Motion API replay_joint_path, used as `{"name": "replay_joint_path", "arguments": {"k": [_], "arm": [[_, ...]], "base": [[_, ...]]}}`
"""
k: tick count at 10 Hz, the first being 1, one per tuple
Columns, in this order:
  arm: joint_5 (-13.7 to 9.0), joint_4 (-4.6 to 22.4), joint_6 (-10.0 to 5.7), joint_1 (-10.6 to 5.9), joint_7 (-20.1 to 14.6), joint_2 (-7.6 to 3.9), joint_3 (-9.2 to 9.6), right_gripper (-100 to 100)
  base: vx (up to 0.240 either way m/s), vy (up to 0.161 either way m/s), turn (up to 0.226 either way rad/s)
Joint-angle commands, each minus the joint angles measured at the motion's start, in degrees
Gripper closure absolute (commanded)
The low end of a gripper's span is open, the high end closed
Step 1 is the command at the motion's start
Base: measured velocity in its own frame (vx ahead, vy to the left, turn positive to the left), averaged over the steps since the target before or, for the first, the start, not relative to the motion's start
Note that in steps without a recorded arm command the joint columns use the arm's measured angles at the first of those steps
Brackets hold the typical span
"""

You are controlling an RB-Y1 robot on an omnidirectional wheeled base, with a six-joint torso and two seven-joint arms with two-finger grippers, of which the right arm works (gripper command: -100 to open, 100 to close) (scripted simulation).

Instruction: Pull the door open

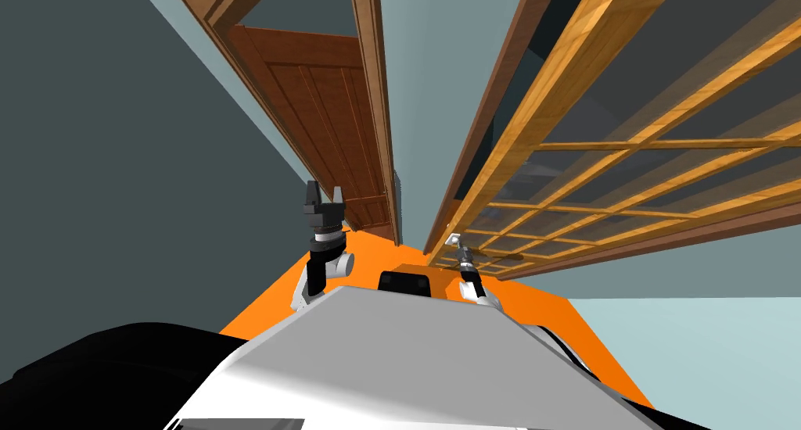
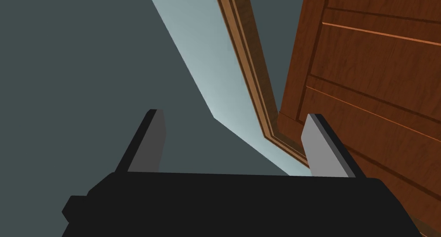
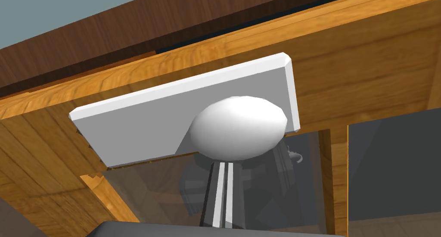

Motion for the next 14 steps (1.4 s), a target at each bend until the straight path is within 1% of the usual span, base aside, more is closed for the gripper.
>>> {"name": "replay_joint_path", "arguments": {"k": [1, 5, 6, 8, 9, 10, 11, 12, 13, 14], "arm": [[-0.77, -0.26, 0.18, -0.04, -2.33, 0.16, 0.37, -100], [-2.95, -1.00, 0.69, -0.16, -8.51, 0.61, 1.42, -100], [-2.95, -1.00, 0.69, -0.16, -9.00, 0.61, 1.42, -100], [-4.44, -1.50, 1.04, -0.24, -12.67, 0.92, 2.14, -100], [-4.44, -1.50, 1.04, -0.24, -13.35, 0.92, 2.14, -100], [-5.25, -1.78, 1.23, -0.28, -15.55, 1.08, 2.53, -100], [-6.12, -2.07, 1.44, -0.33, -17.03, 1.26, 2.95, -100], [-6.12, -2.07, 1.44, -0.33, -17.97, 1.26, 2.95, -100], [-7.00, -2.37, 1.65, -0.38, -19.93, 1.45, 3.38, -100], [-7.00, -2.37, 1.65, -0.38, -20.32, 1.45, 3.38, -100]], "base": [[-0.040, -0.034, 0.045], [-0.065, -0.016, 0.045], [-0.044, -0.013, 0.015], [-0.054, -0.023, 0.045], [-0.050, -0.019, 0.028], [-0.059, -0.017, 0.030], [-0.072, -0.010, 0.079], [-0.054, -0.015, 0.027], [-0.055, -0.024, 0.039], [-0.046, -0.025, 0.027]]}}
